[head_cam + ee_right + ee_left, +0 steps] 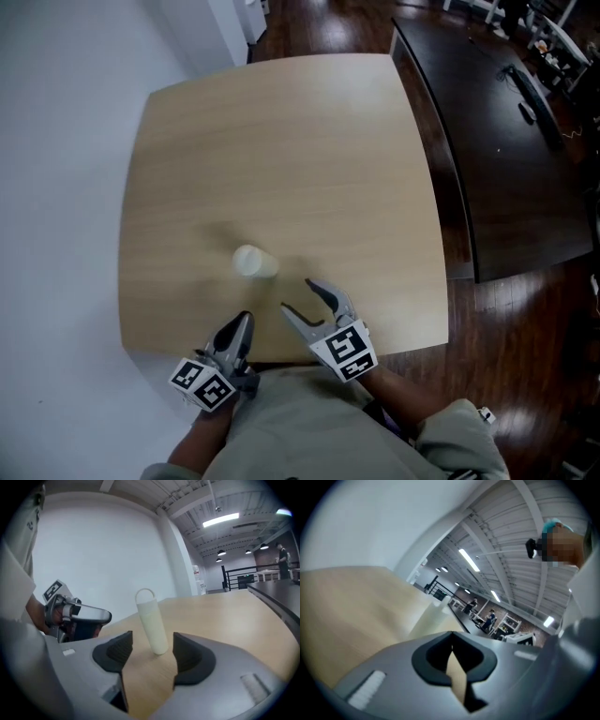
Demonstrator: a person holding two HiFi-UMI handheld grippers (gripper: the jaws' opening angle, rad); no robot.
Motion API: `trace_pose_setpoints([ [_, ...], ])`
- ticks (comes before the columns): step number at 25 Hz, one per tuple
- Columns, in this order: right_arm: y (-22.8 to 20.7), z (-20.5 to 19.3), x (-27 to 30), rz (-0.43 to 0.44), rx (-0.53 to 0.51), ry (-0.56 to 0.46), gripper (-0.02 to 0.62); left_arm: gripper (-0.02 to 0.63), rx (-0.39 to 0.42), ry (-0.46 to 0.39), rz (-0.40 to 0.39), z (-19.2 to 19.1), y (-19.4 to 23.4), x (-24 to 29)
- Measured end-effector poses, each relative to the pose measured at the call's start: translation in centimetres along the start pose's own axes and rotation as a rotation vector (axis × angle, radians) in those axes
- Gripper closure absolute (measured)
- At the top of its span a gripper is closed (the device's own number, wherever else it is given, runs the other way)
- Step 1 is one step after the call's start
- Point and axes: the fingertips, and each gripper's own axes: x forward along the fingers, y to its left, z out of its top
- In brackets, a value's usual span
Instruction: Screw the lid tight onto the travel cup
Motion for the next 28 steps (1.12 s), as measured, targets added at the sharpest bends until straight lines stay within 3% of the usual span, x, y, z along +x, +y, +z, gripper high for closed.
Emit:
trace_pose_setpoints([
  [3, 0.8, 2.5, -3.5, -0.037, 0.039, -0.073, 0.530, 0.603, 0.190, 0.019, -0.090, 1.5, -4.0, 0.5],
  [6, 2.2, 4.8, -6.4, -0.064, 0.070, -0.141, 0.589, 0.603, 0.350, 0.008, -0.174, 2.7, -7.6, 0.5],
  [11, 4.1, 5.2, -9.9, -0.166, 0.095, -0.185, 0.594, 0.603, 0.508, -0.001, -0.281, 1.4, -11.6, -0.6],
  [15, 6.5, 3.7, -11.7, -0.254, 0.132, -0.186, 0.594, 0.603, 0.540, 0.013, -0.329, 0.1, -12.4, -3.2],
  [20, 9.9, 1.5, -15.1, -0.348, 0.206, -0.175, 0.594, 0.603, 0.465, 0.049, -0.371, -2.1, -13.8, -6.5],
  [28, 11.6, -2.7, -22.3, -0.501, 0.242, -0.175, 0.594, 0.603, 0.504, 0.130, -0.547, -8.7, -19.1, -8.1],
])
